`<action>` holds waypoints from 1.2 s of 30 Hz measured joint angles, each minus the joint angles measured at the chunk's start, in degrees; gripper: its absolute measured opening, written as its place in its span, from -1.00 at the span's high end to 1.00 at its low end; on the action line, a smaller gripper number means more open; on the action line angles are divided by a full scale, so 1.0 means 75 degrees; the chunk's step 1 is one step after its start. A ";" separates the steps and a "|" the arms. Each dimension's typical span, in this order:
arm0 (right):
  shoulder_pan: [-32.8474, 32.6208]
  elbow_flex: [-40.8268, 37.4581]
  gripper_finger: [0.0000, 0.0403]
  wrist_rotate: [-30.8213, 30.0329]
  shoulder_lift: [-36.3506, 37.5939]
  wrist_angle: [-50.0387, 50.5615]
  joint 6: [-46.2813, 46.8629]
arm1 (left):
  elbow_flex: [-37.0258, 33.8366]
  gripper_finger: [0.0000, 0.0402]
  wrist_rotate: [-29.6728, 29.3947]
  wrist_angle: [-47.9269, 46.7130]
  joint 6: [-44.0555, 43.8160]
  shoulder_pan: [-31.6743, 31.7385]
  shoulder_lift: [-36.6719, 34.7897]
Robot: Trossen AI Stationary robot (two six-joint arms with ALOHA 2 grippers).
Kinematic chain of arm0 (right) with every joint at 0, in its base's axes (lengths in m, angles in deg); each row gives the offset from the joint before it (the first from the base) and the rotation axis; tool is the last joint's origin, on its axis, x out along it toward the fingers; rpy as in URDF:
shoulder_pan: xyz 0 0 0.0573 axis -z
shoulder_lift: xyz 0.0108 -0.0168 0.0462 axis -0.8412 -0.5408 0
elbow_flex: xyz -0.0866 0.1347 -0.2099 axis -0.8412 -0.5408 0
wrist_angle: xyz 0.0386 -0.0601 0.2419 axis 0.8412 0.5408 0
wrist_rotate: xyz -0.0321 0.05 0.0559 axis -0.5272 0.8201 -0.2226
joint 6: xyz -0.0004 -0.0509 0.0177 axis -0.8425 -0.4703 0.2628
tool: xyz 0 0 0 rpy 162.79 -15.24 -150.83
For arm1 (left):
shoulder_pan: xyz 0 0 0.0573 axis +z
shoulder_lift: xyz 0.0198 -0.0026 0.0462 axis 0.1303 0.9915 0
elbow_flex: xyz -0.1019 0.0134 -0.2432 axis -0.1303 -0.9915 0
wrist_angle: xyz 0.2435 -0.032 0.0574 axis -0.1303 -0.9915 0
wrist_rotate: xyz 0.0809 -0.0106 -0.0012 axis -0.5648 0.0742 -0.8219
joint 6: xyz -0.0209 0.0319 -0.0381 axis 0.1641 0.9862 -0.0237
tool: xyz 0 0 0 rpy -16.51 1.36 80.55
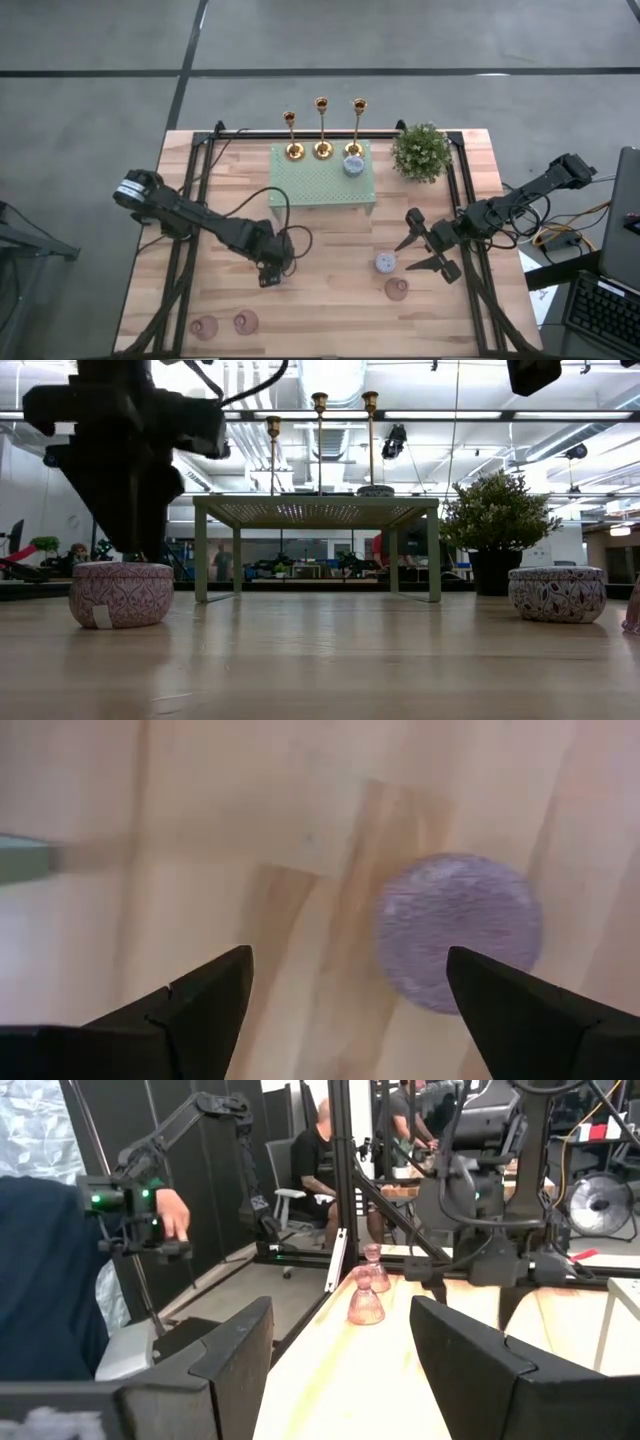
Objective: Pick & Place candle stick holders
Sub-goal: Put the pink scented candle on the shelf
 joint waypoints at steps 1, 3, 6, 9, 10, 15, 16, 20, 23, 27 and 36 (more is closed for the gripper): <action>0.0000 0.0000 -0.13 -0.0003 0.0000 0.0001 -0.0005 | -0.0046 -0.67 0.0168 0.0086 -0.0054 -0.0003 0.0000; 0.0000 0.0000 -0.13 -0.0031 0.0000 0.0001 -0.0005 | -0.0073 -0.68 0.0388 0.0106 -0.0117 -0.0009 0.0000; 0.0000 0.0000 -0.13 -0.0058 0.0000 0.0009 -0.0023 | -0.0067 -0.68 0.0696 0.0151 -0.0245 -0.0009 0.0000; 0.0000 0.0000 -0.13 -0.0065 0.0000 0.0013 -0.0032 | -0.0105 -0.68 0.1088 0.0556 -0.0505 -0.0053 0.0000; 0.0000 0.0000 -0.13 -0.0079 0.0000 0.0018 -0.0034 | -0.0120 -0.68 0.1140 0.0737 -0.0521 -0.0088 0.0021; 0.0003 0.0000 -0.13 -0.0195 -0.0001 0.0019 -0.0081 | -0.0128 -0.68 0.1052 0.0867 -0.0461 -0.0276 0.0210; 0.0003 0.0000 -0.13 -0.0195 -0.0003 0.0017 -0.0093 | -0.0128 -0.68 0.1014 0.0897 -0.0463 -0.0277 0.0253; 0.0003 0.0000 -0.13 -0.0195 -0.0006 0.0016 -0.0092 | -0.0128 -0.68 0.0995 0.1132 -0.0409 -0.0277 0.0535; 0.0000 0.0000 -0.13 -0.0195 -0.0006 0.0018 -0.0081 | -0.0131 -0.68 0.1008 0.1141 -0.0260 -0.0277 0.0762; 0.0000 0.0000 -0.13 -0.0195 -0.0006 0.0018 -0.0080 | -0.0131 -0.66 0.1023 0.1148 -0.0055 -0.0277 0.0901; 0.0000 0.0000 -0.13 -0.0195 -0.0006 0.0018 -0.0064 | -0.0131 -0.62 0.1023 0.1153 0.0094 -0.0271 0.0909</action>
